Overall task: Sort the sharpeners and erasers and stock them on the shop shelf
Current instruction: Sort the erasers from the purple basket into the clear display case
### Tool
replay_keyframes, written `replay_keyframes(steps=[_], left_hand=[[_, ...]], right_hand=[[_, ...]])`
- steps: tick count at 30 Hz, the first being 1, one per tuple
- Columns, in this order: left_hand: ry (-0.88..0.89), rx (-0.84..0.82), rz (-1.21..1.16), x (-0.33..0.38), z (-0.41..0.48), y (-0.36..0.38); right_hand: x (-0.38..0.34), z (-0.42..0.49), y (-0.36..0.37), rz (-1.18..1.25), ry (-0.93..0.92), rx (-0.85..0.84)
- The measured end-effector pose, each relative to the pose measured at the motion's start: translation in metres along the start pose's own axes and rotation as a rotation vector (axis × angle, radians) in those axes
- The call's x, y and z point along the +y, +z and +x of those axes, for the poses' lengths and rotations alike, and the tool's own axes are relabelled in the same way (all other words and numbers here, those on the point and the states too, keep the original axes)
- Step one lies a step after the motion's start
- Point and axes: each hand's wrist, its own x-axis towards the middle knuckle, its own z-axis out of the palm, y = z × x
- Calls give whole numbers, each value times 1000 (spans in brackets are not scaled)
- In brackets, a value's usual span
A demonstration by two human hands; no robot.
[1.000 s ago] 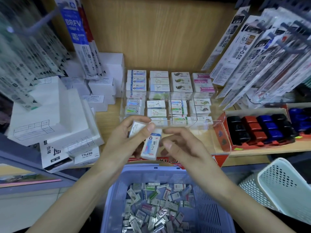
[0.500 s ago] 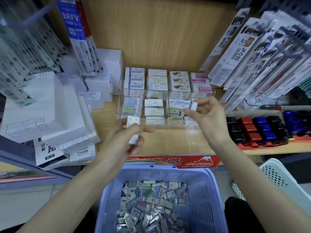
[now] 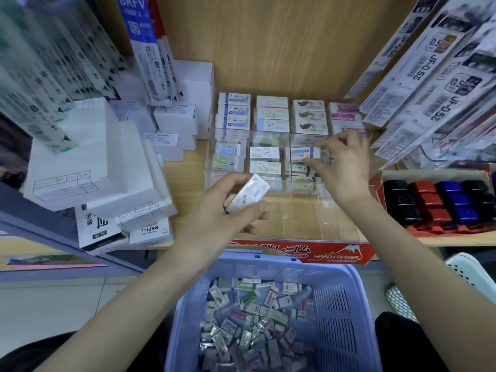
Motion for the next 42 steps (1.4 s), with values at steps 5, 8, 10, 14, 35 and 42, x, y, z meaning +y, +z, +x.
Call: replay_keyframes(steps=[5,8,10,14,35,42], left_hand=[[43,36,196,-9,6,-3],[103,74,475,-15,11,-8],[148,112,567,-14,16,-12],[223,151,693,-6,53,-15],[-56,-136,1498,20,132,40],[49,-165,1278,9,129,31]], right_hand=[[-5,4,4,-302,-114,37],[-12,4,0,-302,-109,17],[-13,-1,-12,-212,-118,-8],[-12,-39,-47,-50,-235,-62],[-10,-102,-90,164,-124,0],[-6,-99,-92,162,-125,23]])
